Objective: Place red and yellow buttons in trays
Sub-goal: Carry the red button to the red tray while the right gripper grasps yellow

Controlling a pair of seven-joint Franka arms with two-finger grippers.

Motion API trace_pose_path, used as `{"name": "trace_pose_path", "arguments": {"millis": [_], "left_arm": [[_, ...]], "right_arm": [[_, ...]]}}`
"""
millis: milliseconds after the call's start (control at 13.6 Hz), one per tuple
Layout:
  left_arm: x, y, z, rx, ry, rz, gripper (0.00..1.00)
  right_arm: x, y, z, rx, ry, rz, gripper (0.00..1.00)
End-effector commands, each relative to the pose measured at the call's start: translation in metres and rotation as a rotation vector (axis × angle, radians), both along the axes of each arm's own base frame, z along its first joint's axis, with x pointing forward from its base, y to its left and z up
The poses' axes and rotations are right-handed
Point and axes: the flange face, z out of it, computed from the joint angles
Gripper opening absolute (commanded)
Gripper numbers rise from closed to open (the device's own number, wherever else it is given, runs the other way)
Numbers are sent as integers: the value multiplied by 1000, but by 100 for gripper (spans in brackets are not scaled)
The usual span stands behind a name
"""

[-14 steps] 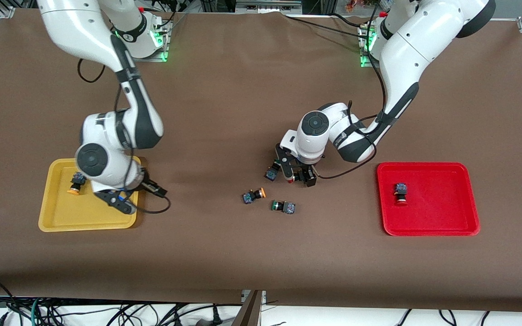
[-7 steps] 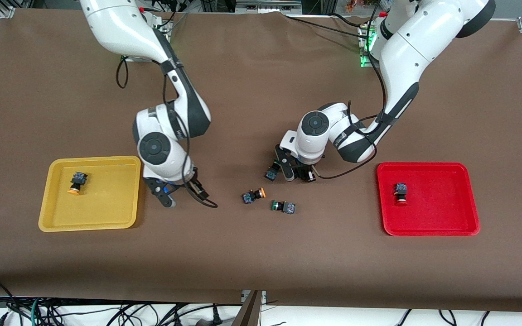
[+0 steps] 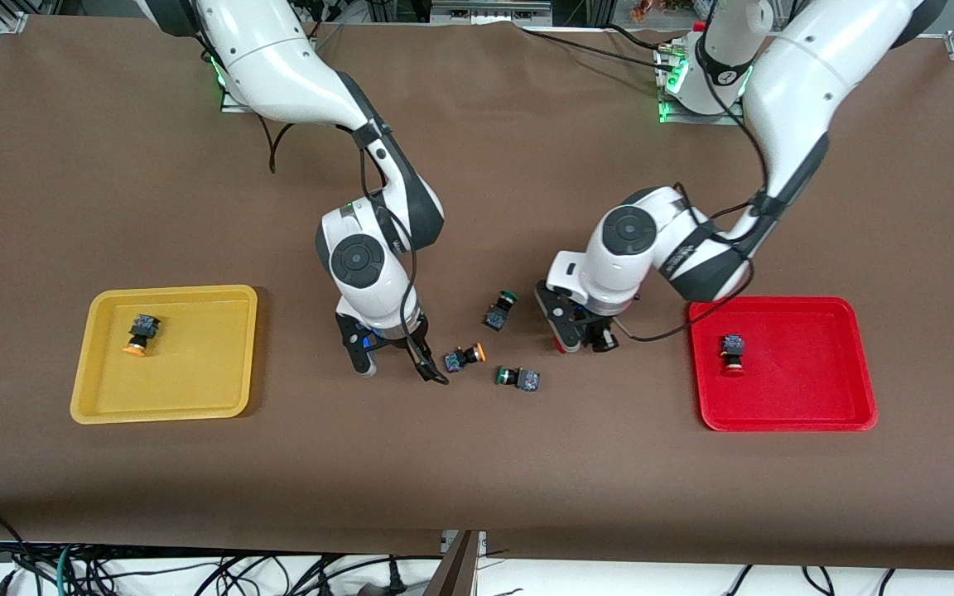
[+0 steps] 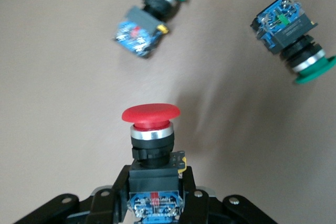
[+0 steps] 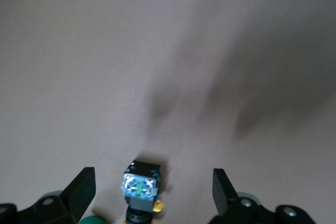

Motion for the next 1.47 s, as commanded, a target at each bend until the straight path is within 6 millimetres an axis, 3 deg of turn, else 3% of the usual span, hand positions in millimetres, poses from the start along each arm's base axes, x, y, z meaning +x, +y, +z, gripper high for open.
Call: {"name": "trace_pose_path", "arguments": {"millis": [0, 295, 442, 663, 737, 1179, 1401], "left_arm": [[11, 45, 30, -9, 10, -13, 37], [35, 130, 56, 17, 15, 91, 36], [45, 183, 66, 13, 23, 188, 35], [52, 265, 68, -27, 66, 393, 36], [51, 278, 67, -31, 73, 456, 35], [42, 392, 28, -34, 143, 784, 39], [36, 415, -9, -19, 178, 1010, 34]], "right_arm": [[0, 17, -2, 37, -23, -30, 98], [-7, 44, -21, 36, -26, -37, 98], [-10, 48, -33, 32, -23, -40, 98], [-13, 51, -46, 27, -26, -34, 98], [-13, 52, -47, 30, -32, -34, 98], [-12, 52, -51, 38, -49, -34, 98], [-13, 52, -57, 36, -50, -34, 98]]}}
